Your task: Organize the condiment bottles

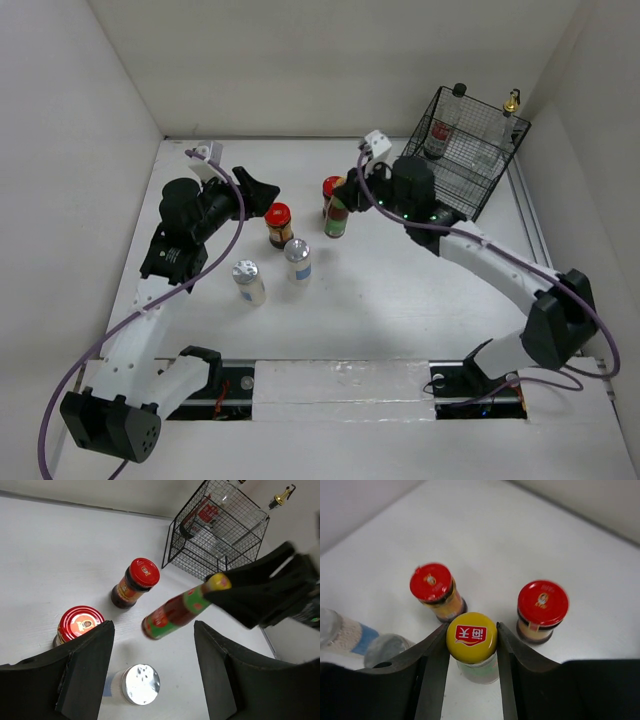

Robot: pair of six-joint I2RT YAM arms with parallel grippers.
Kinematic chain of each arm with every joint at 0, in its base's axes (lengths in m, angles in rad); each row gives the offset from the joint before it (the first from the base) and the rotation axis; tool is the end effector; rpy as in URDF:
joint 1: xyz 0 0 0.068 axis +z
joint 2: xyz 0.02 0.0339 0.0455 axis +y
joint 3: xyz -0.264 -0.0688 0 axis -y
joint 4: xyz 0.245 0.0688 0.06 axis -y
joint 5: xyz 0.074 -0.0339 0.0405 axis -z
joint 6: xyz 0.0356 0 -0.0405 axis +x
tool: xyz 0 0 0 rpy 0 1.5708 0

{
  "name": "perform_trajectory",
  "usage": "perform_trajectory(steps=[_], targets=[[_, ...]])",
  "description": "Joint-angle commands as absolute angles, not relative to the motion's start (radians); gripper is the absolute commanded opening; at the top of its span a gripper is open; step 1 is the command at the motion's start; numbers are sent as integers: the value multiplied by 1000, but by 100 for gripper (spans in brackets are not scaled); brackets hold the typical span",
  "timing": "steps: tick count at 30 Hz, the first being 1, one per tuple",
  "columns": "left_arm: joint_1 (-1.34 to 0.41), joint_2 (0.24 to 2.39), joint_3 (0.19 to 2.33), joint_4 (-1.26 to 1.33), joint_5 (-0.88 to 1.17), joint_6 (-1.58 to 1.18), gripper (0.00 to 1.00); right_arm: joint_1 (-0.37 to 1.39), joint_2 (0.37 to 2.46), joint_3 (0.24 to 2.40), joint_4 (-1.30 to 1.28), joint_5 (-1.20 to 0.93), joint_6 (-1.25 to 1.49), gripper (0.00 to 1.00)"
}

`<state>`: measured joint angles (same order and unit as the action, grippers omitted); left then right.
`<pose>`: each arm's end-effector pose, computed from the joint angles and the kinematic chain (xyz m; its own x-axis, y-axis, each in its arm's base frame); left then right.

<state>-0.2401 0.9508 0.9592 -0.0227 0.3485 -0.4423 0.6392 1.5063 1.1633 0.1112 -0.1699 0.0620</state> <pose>0.2094 -0.0638 0.3889 -0.2502 -0.3529 -0.9016 0.4958 0.7531 -0.4324 0.2854 0.2196 0.3260 -0.2286 -0.0939 -0.9690 -0.7072 0.7000 0.0991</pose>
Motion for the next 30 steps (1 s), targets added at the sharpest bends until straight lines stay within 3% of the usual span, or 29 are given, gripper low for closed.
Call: perform_trajectory(steps=[1, 7, 15, 30], targets=[[-235, 946, 965, 17, 377, -428, 61, 575, 1362, 1275, 276, -163, 84, 22], [-235, 946, 965, 17, 377, -428, 61, 398, 1362, 1359, 276, -75, 84, 21], [-235, 937, 965, 26, 387, -428, 61, 187, 1535, 1548, 287, -61, 75, 20], [-235, 956, 965, 26, 387, -428, 61, 72, 1729, 1746, 264, -6, 12, 19]])
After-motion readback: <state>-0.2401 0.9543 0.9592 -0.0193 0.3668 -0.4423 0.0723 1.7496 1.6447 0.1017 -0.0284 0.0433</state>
